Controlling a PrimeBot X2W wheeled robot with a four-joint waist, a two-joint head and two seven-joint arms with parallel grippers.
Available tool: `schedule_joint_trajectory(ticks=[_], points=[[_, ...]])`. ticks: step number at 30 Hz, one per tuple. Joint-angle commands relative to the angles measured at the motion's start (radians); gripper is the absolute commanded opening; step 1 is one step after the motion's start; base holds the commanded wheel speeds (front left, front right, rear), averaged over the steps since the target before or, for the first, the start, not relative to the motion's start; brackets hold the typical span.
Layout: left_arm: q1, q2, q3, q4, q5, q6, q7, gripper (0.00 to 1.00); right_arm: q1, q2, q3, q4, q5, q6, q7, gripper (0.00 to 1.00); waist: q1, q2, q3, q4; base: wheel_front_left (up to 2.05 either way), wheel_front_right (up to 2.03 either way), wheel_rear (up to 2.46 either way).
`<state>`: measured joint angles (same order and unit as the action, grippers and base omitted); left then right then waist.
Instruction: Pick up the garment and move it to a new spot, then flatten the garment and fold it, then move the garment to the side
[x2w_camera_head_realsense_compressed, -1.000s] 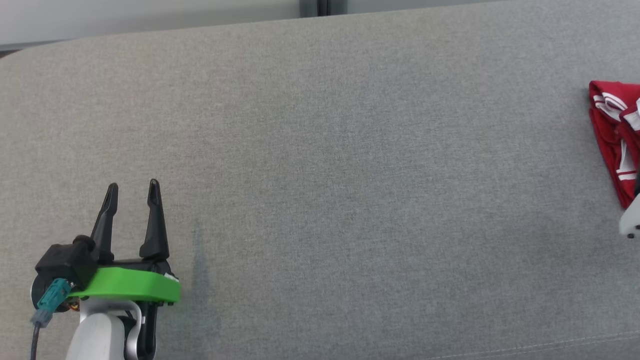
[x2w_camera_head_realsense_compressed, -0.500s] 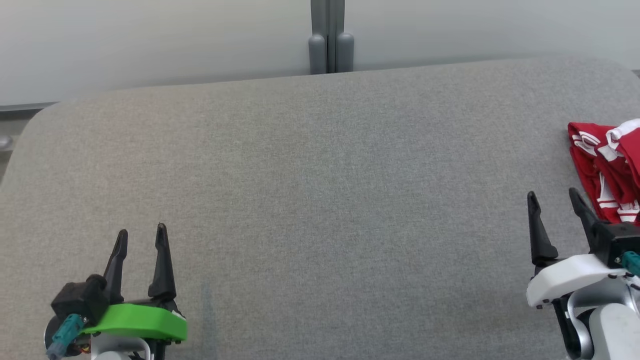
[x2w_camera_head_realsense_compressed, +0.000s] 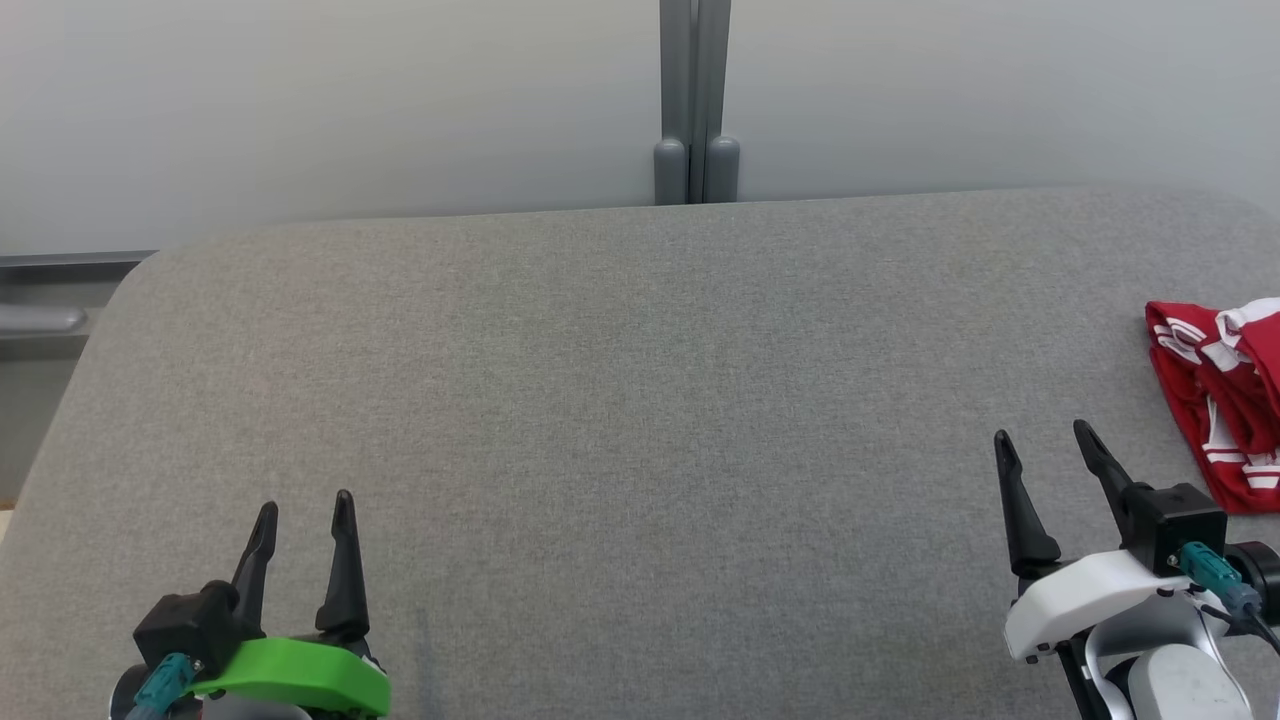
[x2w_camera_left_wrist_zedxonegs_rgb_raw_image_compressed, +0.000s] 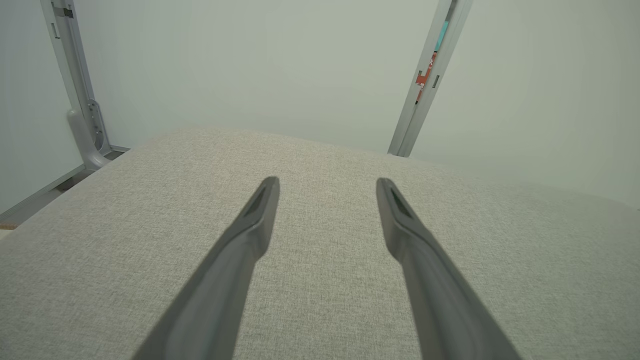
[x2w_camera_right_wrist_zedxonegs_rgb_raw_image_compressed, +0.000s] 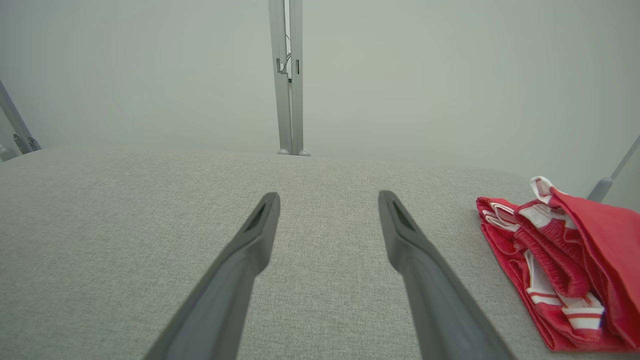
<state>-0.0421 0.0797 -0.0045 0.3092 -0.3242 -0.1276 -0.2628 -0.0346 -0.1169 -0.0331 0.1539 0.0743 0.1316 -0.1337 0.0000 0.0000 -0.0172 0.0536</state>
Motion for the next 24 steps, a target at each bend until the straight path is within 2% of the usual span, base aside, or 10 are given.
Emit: schedule_joint_trajectory(ticks=[1,24], points=[[0.014,-0.001,0.001,0.003,0.002,-0.004,-0.002,1.00,0.011,-0.002,0.001,0.003,-0.002,-0.002,-0.001,1.00,0.0000,0.0000,-0.001,0.000,0.00,0.00,0.00],[0.004,0.005,-0.005,-0.006,0.002,-0.004,-0.002,1.00,0.014,0.017,-0.008,0.015,0.008,-0.002,-0.007,1.00,0.0000,0.0000,0.002,-0.009,0.00,0.00,0.00]])
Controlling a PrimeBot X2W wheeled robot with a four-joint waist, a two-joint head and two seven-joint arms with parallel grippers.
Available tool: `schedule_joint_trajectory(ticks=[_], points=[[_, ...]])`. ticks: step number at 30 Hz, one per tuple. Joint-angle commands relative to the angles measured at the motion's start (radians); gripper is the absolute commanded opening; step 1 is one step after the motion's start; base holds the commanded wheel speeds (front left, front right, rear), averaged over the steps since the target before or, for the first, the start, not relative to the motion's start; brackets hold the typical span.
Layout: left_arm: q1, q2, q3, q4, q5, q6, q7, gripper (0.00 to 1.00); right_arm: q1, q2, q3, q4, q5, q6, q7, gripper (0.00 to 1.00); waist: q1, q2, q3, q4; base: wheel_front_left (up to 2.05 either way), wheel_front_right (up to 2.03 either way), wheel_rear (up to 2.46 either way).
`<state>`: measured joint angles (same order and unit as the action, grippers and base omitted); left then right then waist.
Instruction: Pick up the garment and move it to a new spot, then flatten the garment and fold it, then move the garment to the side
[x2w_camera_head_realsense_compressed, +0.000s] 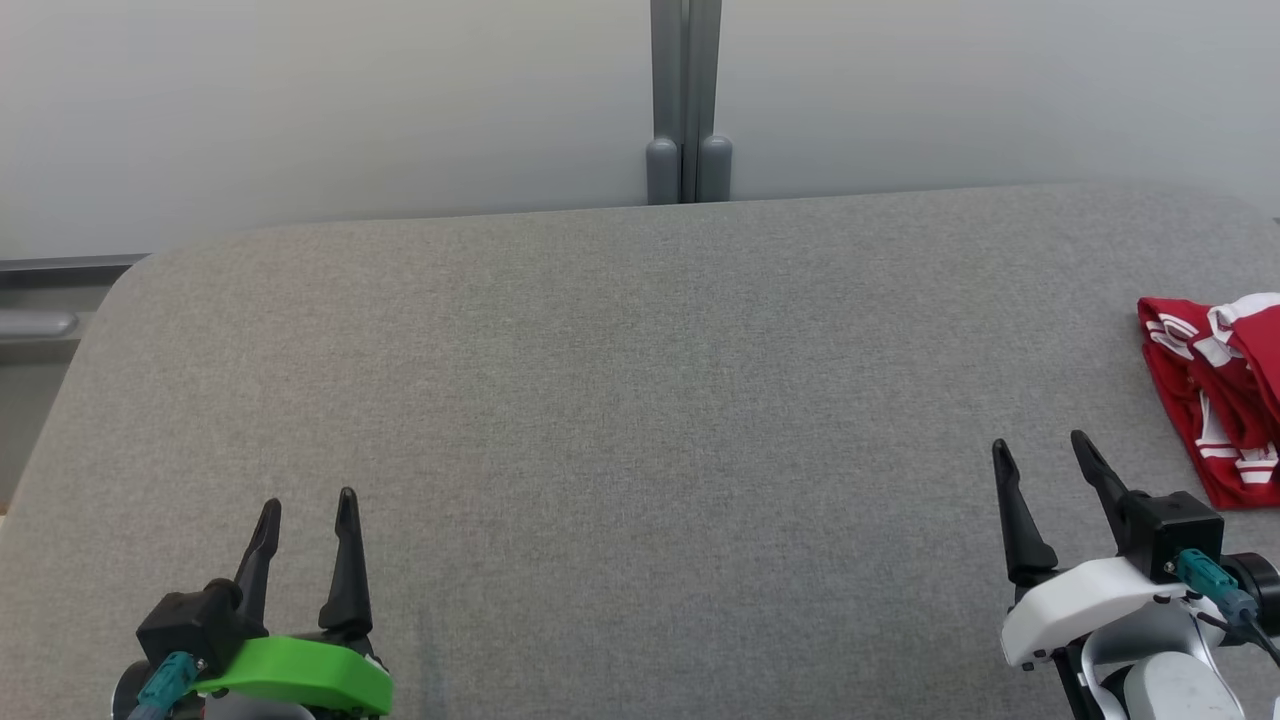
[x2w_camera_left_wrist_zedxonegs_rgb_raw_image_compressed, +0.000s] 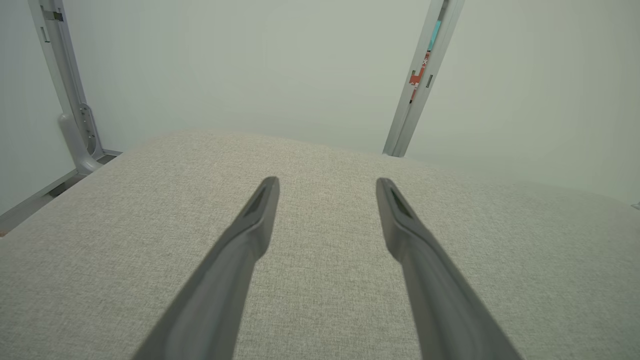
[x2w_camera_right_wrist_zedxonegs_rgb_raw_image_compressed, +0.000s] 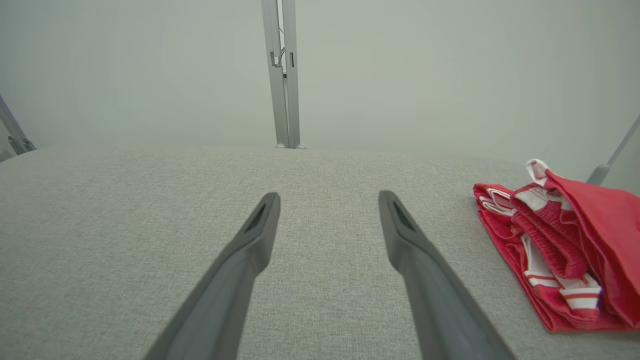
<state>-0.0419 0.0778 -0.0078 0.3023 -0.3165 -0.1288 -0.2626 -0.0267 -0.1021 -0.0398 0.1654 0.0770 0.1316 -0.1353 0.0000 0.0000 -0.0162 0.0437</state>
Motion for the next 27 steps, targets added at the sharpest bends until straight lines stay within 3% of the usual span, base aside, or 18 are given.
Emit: schedule_joint_trajectory(ticks=[1,5,6,12,27], points=[[0.004,0.008,-0.002,0.001,-0.006,-0.003,-0.002,1.00,0.006,0.003,-0.001,0.003,0.005,-0.002,-0.006,1.00,0.0000,0.0000,0.001,0.001,0.00,0.00,0.00],[0.003,0.012,-0.011,-0.010,-0.012,-0.003,-0.002,1.00,0.008,0.005,-0.004,0.004,0.004,-0.002,-0.006,1.00,0.0000,0.0000,0.004,0.002,0.00,0.00,0.00],[0.000,0.005,-0.011,-0.009,-0.006,0.000,0.000,0.00,0.000,0.003,-0.003,0.002,0.000,0.000,0.000,0.00,0.0000,0.0000,0.005,0.002,0.00,0.00,0.00],[0.012,-0.006,-0.017,0.037,-0.015,0.000,0.009,0.00,0.021,0.016,-0.005,0.053,0.011,0.000,0.008,0.00,0.0000,0.0000,0.005,0.002,0.00,0.00,0.00],[-0.005,-0.010,0.011,0.017,-0.264,0.000,0.082,0.00,-0.001,0.023,-0.019,0.057,0.307,0.000,0.056,0.00,0.0000,0.0000,0.007,-0.004,0.00,0.00,0.00]])
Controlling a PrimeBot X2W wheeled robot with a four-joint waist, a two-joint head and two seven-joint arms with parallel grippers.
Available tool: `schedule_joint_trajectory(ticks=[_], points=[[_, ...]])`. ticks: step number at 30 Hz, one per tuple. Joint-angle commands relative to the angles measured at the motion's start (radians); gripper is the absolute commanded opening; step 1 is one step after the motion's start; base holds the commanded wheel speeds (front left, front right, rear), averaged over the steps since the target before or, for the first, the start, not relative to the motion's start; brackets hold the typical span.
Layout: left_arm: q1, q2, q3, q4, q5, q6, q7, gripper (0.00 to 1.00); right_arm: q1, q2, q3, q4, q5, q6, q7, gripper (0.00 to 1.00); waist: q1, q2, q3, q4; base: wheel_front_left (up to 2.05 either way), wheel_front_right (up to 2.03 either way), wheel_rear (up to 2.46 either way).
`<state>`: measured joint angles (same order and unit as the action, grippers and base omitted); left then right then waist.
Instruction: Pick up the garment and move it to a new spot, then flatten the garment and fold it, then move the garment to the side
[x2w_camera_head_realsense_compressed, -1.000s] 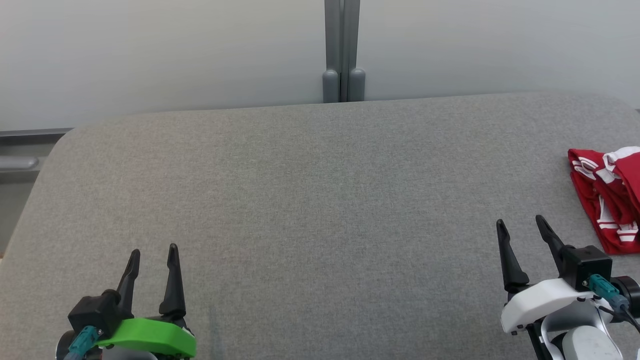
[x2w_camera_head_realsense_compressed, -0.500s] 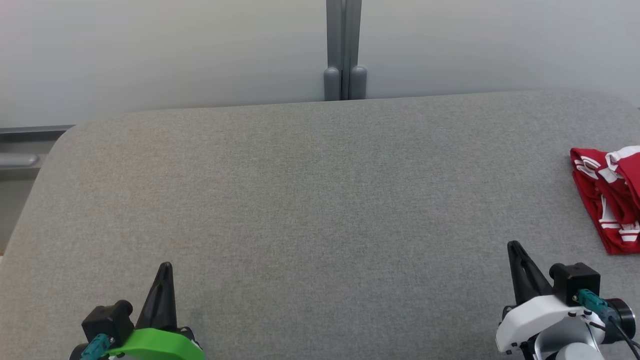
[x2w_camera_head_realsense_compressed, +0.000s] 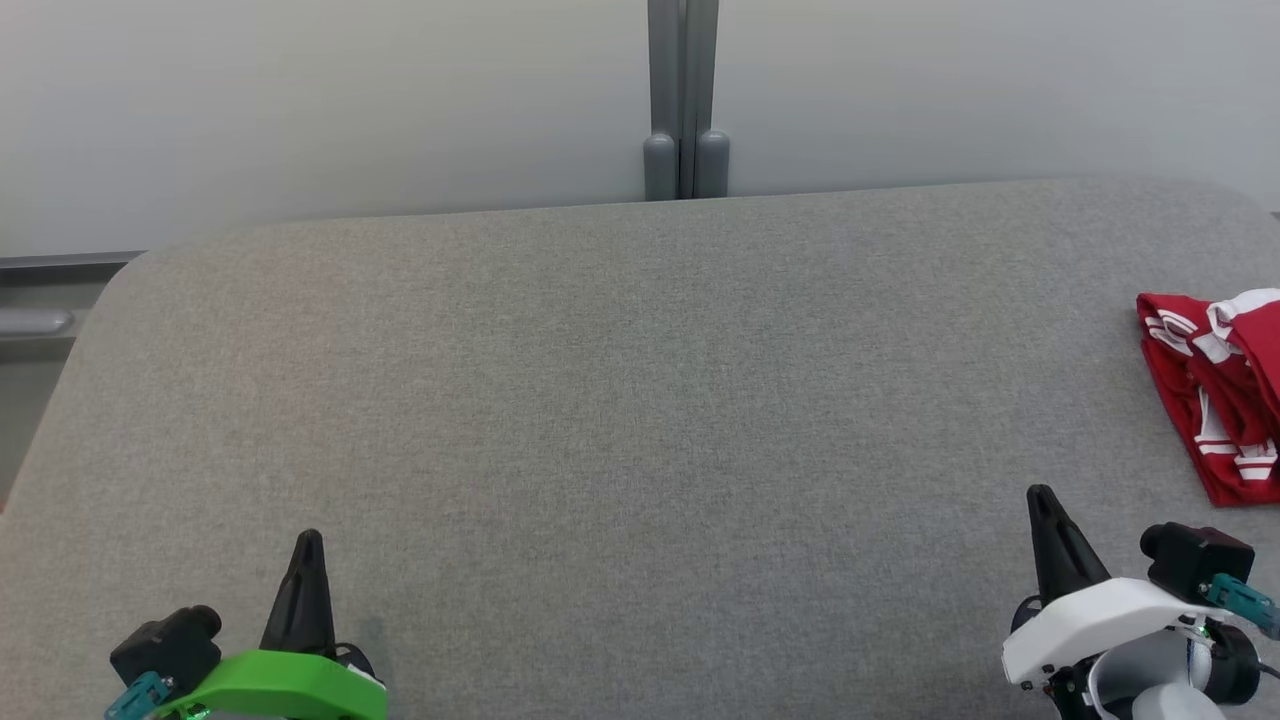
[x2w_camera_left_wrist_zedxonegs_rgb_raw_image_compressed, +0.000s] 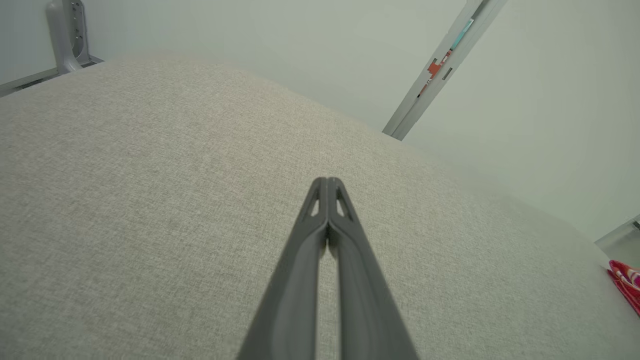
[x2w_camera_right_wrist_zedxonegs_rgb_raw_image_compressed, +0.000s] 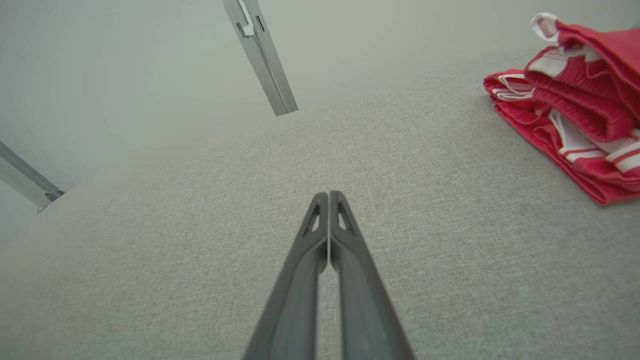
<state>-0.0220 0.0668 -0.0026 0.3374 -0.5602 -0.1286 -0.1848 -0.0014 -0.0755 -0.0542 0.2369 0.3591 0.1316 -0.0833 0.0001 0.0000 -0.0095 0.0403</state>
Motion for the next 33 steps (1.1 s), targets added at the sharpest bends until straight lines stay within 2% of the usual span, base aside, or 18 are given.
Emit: schedule_joint_trajectory(ticks=[1,33], points=[[-0.026,0.000,0.008,-0.019,-0.037,0.000,0.009,0.00,-0.028,-0.003,-0.006,-0.015,0.045,0.000,0.007,0.00,0.0000,0.0000,0.000,-0.001,0.00,0.00,0.00],[-0.056,-0.006,0.053,-0.050,-0.445,-0.001,0.125,0.00,-0.063,0.008,-0.027,-0.007,0.531,-0.001,0.083,0.00,0.0000,0.0000,0.004,-0.012,0.00,0.00,0.00]])
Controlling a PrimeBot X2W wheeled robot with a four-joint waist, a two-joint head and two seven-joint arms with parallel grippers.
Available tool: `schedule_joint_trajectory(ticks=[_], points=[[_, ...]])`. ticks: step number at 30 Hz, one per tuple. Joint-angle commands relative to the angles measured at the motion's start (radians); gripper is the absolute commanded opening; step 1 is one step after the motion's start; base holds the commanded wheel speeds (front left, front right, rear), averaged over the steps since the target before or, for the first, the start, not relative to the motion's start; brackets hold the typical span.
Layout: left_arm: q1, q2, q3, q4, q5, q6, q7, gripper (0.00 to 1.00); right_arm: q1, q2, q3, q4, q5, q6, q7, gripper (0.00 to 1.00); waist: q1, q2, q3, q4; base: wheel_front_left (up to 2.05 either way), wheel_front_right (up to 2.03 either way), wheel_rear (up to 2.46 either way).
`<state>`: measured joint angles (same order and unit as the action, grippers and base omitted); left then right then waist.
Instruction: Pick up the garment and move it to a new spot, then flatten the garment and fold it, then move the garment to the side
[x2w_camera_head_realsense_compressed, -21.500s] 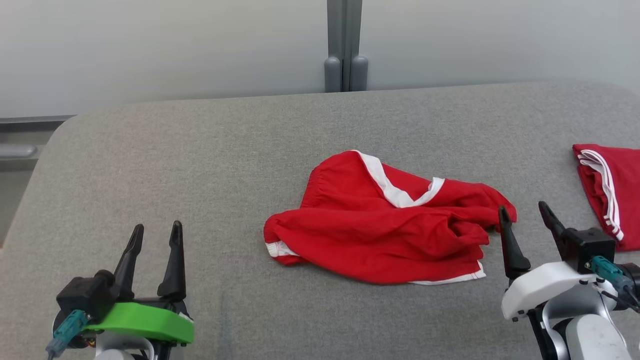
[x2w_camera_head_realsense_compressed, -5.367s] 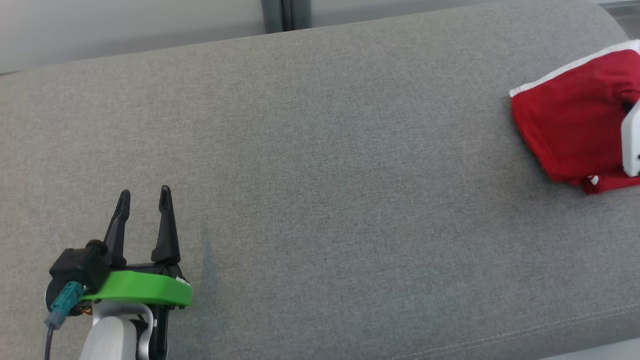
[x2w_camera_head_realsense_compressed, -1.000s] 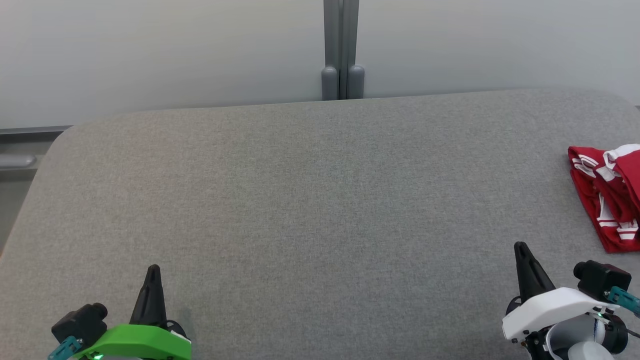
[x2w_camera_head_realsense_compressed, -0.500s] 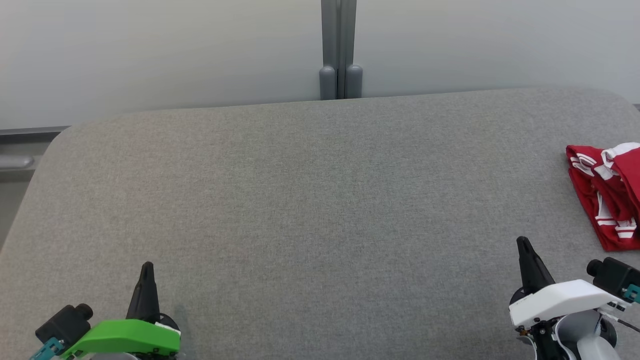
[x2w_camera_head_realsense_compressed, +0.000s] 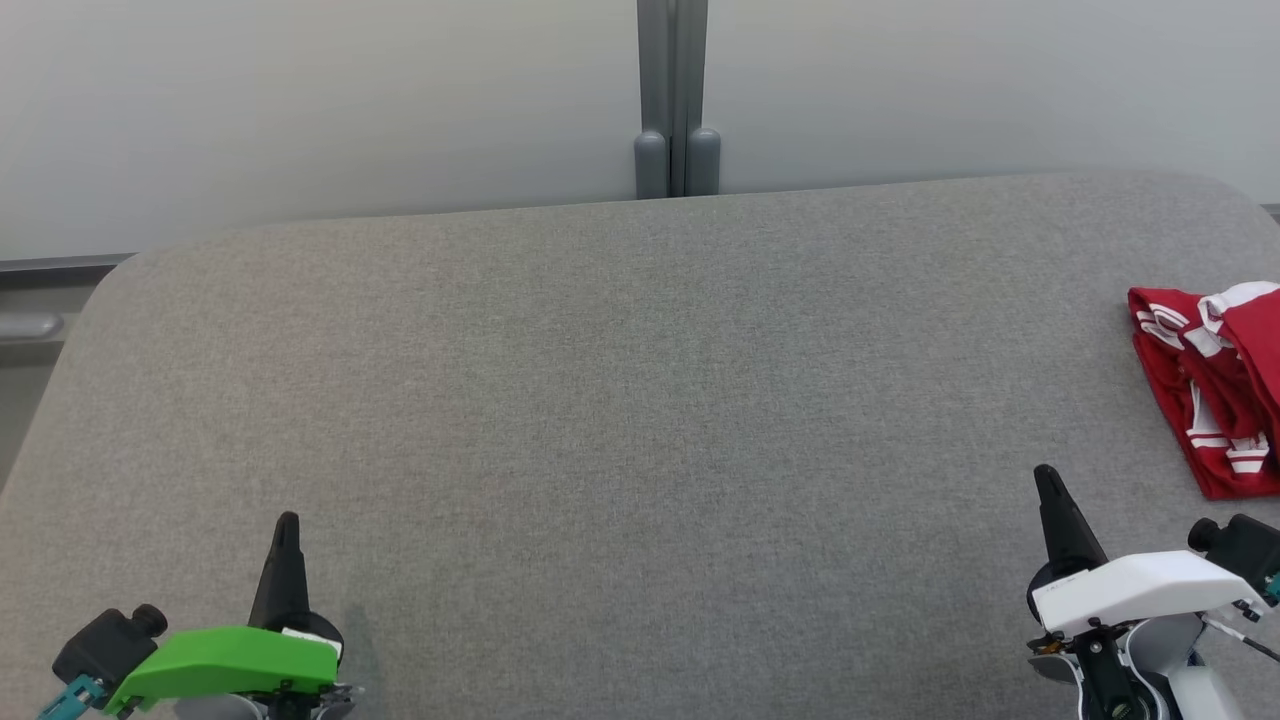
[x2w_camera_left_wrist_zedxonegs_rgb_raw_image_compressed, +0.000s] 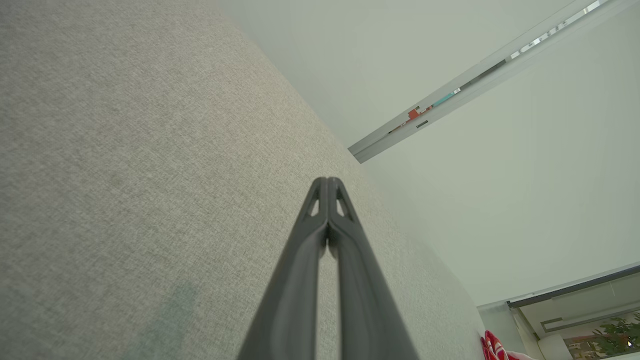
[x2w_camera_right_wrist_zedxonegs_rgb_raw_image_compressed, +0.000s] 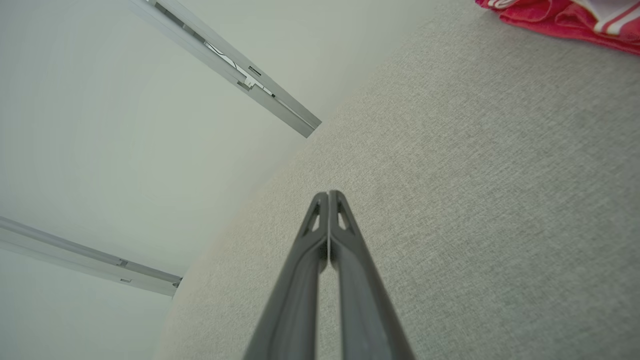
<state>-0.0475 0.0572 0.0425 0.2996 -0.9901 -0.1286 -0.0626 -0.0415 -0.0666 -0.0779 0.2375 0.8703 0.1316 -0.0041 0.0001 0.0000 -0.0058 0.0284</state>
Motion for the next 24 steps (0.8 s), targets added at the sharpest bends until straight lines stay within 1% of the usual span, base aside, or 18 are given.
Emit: schedule_joint_trajectory(ticks=[1,24], points=[[-0.032,0.004,0.009,-0.014,-0.027,-0.001,0.007,0.00,-0.023,0.000,-0.004,-0.008,0.035,-0.001,0.006,0.00,0.0000,0.0000,0.000,0.000,0.00,0.00,0.00],[-0.046,0.000,0.034,-0.031,-0.250,-0.002,0.071,0.00,-0.042,0.005,-0.017,-0.002,0.298,-0.001,0.049,0.00,0.0000,0.0000,0.003,-0.009,0.00,0.00,0.00]])
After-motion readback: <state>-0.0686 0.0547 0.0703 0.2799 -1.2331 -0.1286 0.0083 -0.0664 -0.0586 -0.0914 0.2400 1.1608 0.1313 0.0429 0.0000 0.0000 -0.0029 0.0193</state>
